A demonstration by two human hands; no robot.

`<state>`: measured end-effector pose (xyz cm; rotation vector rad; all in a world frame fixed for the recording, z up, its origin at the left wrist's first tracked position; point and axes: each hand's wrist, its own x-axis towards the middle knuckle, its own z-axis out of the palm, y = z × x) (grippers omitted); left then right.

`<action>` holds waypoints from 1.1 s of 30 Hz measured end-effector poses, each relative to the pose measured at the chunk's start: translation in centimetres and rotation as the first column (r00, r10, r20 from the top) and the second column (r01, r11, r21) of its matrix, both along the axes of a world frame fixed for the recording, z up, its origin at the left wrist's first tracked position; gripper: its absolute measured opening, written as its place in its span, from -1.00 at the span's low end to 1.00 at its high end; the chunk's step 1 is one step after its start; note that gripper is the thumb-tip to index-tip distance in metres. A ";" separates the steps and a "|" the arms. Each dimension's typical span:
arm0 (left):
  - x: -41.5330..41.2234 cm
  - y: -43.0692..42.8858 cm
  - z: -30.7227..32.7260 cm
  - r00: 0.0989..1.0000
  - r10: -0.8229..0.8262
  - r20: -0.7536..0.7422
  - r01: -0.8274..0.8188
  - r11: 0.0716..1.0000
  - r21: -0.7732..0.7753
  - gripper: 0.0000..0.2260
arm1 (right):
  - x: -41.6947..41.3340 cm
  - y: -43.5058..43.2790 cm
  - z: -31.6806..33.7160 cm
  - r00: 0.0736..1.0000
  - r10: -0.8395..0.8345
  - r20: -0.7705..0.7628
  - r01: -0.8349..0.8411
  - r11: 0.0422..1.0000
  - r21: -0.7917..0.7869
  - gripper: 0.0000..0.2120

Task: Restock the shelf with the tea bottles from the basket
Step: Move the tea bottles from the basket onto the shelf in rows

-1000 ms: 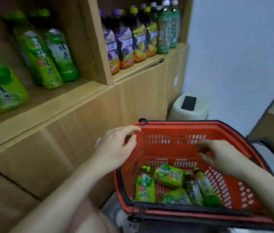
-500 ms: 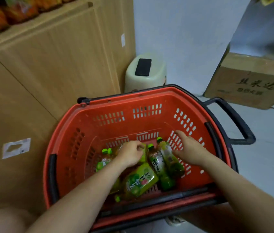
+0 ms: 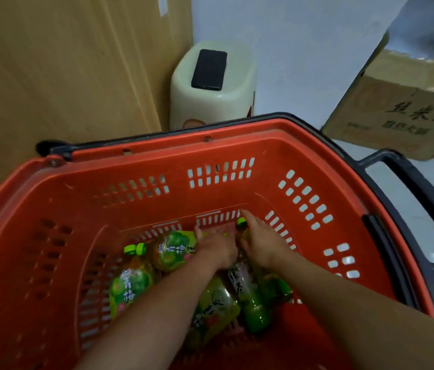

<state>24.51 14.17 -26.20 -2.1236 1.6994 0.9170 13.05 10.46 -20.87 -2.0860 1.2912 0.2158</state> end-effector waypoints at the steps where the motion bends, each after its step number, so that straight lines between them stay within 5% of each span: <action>1: 0.0 -0.3 -0.4 0.998 0.049 -0.048 -0.050 0.999 -0.013 -0.44 | -0.2 0.1 -1.0 1.000 -0.008 0.002 0.008 1.000 0.008 -0.31; 5: 0.7 -1.2 0.1 0.935 0.275 -0.226 -0.302 0.948 -0.097 -0.71 | -1.3 0.1 -3.5 0.994 -0.108 0.035 0.103 0.985 0.136 -0.41; 8: 1.7 -0.1 1.3 0.757 0.415 -0.505 -0.514 0.855 -0.067 -0.78 | -2.0 -0.6 -3.8 0.980 -0.190 0.061 0.177 0.969 0.172 -0.43; 11: 2.9 2.7 3.6 0.605 0.440 -0.664 -0.543 0.838 0.059 -0.80 | -2.4 -0.5 -4.3 0.985 -0.155 -0.071 0.166 0.967 0.193 -0.26; 14: 2.5 5.1 4.7 0.568 0.480 -0.669 -0.516 0.841 0.166 -0.65 | -2.1 -0.4 -4.2 0.973 -0.174 -0.151 0.205 0.952 0.228 -0.14; 18: 0.9 6.8 5.2 0.629 0.469 -0.621 -0.568 0.822 0.045 -0.74 | -1.0 -0.5 -1.8 0.974 -0.181 -0.135 0.208 0.951 0.228 -0.21; 21: 0.5 7.5 7.7 0.797 0.310 -0.519 -0.420 0.901 -0.106 -0.76 | -0.5 -0.8 1.3 0.985 -0.155 -0.076 0.171 0.941 0.292 -0.04; 24: 0.5 7.7 13.0 0.908 0.121 -0.402 -0.262 0.912 -0.316 -0.80 | -0.4 -1.7 5.1 0.993 -0.118 0.001 0.113 0.953 0.281 -0.09; 29: 1.9 10.1 20.7 0.927 0.084 -0.366 -0.277 0.810 -0.516 -0.84 | -1.2 -0.7 11.5 0.979 -0.120 0.164 0.074 0.962 0.261 -0.19; 33: 3.2 13.6 24.9 0.902 0.136 -0.409 -0.386 0.678 -0.626 -0.83 | -2.4 2.1 15.2 0.935 -0.149 0.323 0.057 0.959 0.277 0.10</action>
